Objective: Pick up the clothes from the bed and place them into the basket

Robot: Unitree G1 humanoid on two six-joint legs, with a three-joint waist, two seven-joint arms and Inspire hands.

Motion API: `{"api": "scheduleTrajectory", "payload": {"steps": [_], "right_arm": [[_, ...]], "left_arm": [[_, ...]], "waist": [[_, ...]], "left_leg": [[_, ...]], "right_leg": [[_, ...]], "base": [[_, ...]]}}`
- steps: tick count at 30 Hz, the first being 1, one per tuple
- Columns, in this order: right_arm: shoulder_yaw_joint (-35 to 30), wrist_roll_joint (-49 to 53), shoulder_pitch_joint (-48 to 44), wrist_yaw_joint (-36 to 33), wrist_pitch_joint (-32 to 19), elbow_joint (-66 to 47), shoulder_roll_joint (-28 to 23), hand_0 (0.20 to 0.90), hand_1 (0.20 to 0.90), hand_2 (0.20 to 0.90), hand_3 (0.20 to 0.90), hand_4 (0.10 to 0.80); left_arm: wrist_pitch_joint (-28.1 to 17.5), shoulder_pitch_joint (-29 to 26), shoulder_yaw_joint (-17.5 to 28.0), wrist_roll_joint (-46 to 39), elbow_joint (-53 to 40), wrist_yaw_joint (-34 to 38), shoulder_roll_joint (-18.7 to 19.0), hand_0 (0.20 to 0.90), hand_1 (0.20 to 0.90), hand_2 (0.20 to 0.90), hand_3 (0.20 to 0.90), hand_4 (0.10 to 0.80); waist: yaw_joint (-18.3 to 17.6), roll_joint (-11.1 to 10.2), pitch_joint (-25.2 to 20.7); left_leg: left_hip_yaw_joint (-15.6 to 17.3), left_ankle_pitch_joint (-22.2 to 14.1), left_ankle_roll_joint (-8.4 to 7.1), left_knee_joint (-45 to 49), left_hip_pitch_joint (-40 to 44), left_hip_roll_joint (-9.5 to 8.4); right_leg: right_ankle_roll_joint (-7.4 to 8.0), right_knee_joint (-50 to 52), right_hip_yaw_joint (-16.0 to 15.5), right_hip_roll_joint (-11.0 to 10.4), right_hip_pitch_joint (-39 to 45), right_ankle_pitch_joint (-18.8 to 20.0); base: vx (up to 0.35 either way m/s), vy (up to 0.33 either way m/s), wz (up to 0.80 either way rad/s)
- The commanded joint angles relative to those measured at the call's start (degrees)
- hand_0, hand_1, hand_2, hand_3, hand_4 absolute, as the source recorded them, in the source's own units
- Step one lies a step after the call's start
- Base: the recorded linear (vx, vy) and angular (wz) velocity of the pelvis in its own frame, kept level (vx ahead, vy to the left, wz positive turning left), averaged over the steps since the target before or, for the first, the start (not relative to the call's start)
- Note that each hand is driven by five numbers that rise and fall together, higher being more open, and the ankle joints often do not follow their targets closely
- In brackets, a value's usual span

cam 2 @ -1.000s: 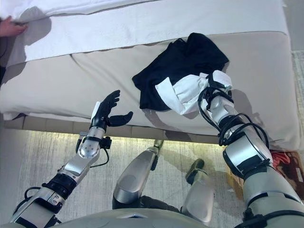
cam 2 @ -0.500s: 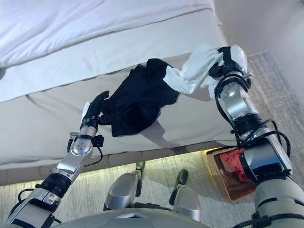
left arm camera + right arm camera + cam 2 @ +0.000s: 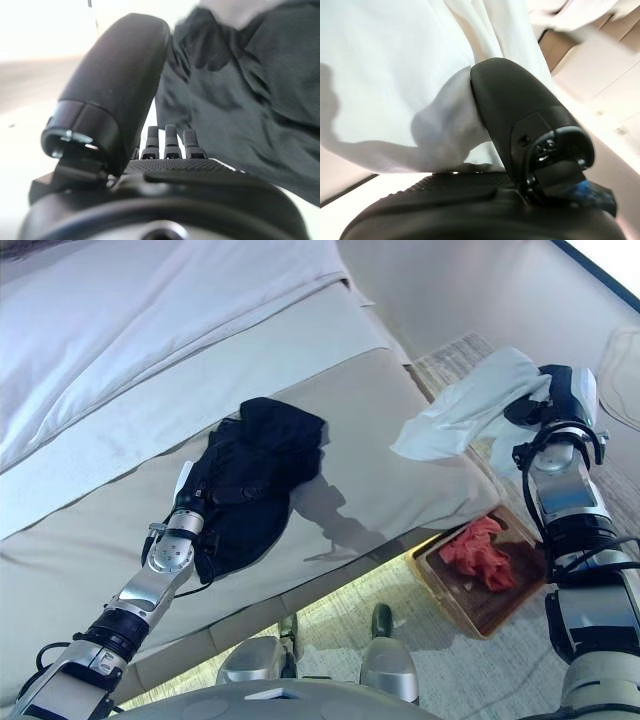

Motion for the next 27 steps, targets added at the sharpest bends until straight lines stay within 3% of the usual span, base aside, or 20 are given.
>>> {"api": "scheduleTrajectory", "payload": {"steps": [1,14,27], "right_arm": [[0.40,0.96,2.54,-1.56,-2.11,0.91,-6.19,0.300,0.300,0.300,0.200,0.100],[-3.15,4.73,6.54,-0.95,-1.81,8.70,-5.85,0.300,0.300,0.300,0.200,0.100],[0.27,2.41,1.95,1.29,-4.07,17.24,-5.20,0.300,0.300,0.300,0.200,0.100]], "left_arm": [[-5.45,-0.27,-1.28,4.74,2.30,-1.43,-1.12,0.900,0.900,0.900,0.900,0.800],[-4.68,-3.87,-5.84,5.66,1.65,-2.24,-2.55,0.900,0.900,0.900,0.900,0.800],[-4.75,-6.10,-8.74,4.04,1.00,-1.12,-4.20,0.900,0.900,0.900,0.900,0.800]], "waist": [[-1.87,0.28,-12.55],[-6.57,1.75,-11.12],[-7.84,6.37,-8.22]], "left_leg": [[2.86,-6.27,-1.96,0.04,-0.06,3.28],[6.01,-6.91,-2.37,0.04,1.44,3.70],[7.06,-6.55,-3.50,0.04,0.88,3.39]], "right_leg": [[-0.49,0.64,0.54,2.50,-2.61,-0.82],[-0.65,1.16,5.17,3.94,-4.16,-0.39],[-0.88,0.72,5.75,3.65,-6.21,-0.04]], "base": [[0.022,-0.058,-0.29],[-0.015,-0.036,-0.20],[-0.037,-0.001,-0.07]]}}
